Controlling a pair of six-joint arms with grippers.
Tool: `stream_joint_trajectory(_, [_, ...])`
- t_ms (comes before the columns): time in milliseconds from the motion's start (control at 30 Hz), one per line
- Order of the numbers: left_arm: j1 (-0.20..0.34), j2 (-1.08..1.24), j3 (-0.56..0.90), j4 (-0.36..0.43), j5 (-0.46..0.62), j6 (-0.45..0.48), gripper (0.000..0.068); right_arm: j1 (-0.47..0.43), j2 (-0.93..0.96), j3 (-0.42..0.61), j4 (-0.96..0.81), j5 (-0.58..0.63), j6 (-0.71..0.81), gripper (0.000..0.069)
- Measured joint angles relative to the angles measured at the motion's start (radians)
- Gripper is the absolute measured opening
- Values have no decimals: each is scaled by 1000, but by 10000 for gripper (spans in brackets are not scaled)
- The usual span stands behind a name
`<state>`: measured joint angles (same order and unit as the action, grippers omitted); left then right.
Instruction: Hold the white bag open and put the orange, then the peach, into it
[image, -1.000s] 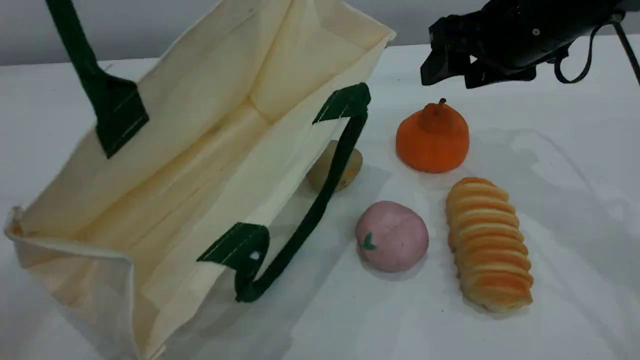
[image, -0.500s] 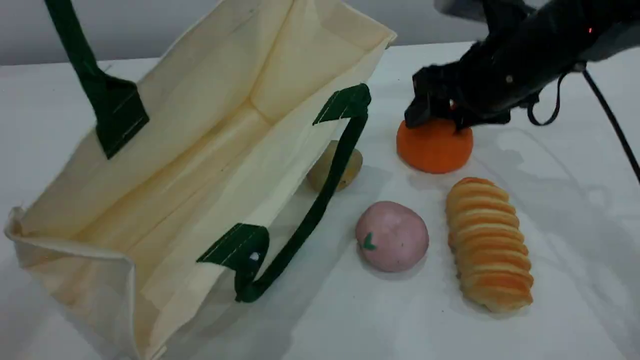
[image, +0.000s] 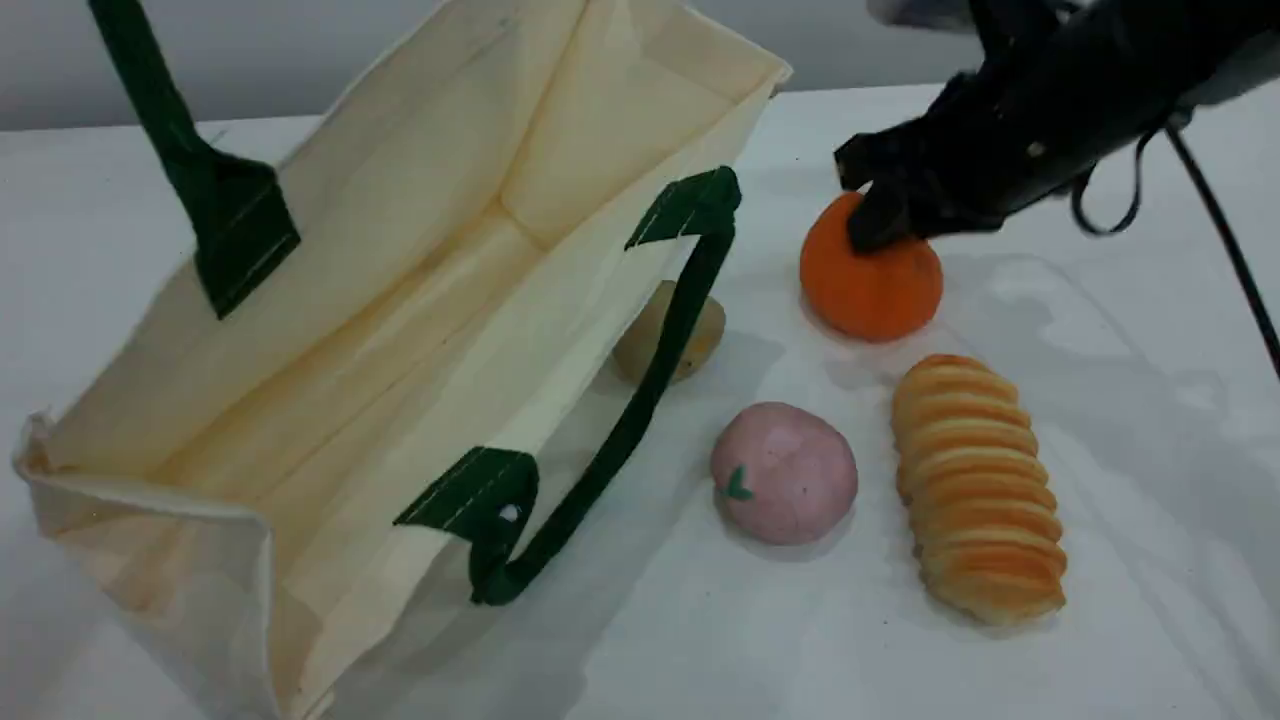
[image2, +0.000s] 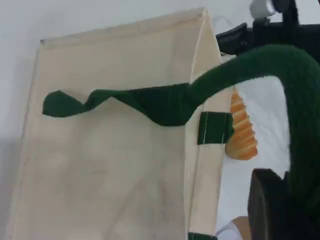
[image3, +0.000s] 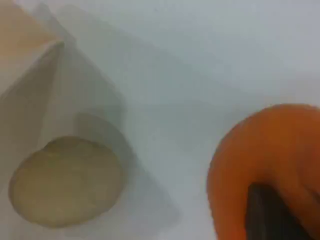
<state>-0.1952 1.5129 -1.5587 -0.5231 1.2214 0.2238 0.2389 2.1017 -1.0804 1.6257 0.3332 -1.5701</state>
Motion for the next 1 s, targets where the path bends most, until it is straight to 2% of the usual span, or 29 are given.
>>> stream_joint_trajectory(100, [0,0,0,0,0,0,58,-22,-71,10,-88,-10,28,45])
stream_joint_trajectory(200, [0,0,0,0,0,0,58,-58,-149,36,-202,21,129,45])
stream_joint_trajectory(467, [0,0,0,0,0,1,58,-98,-359,77,-496,232,460,45])
stream_joint_trajectory(600, [0,0,0,0,0,1,58,-98,-440,77,-519,357,522,45])
stream_joint_trajectory(700, [0,0,0,-2,0,1,58,-98,-483,77,-451,442,521,45])
stream_joint_trajectory(867, [0,0,0,-11,0,1,58,-19,-491,77,-377,504,519,45])
stream_joint_trajectory(1000, [0,0,0,-26,0,1,58,103,-491,77,-368,440,519,45])
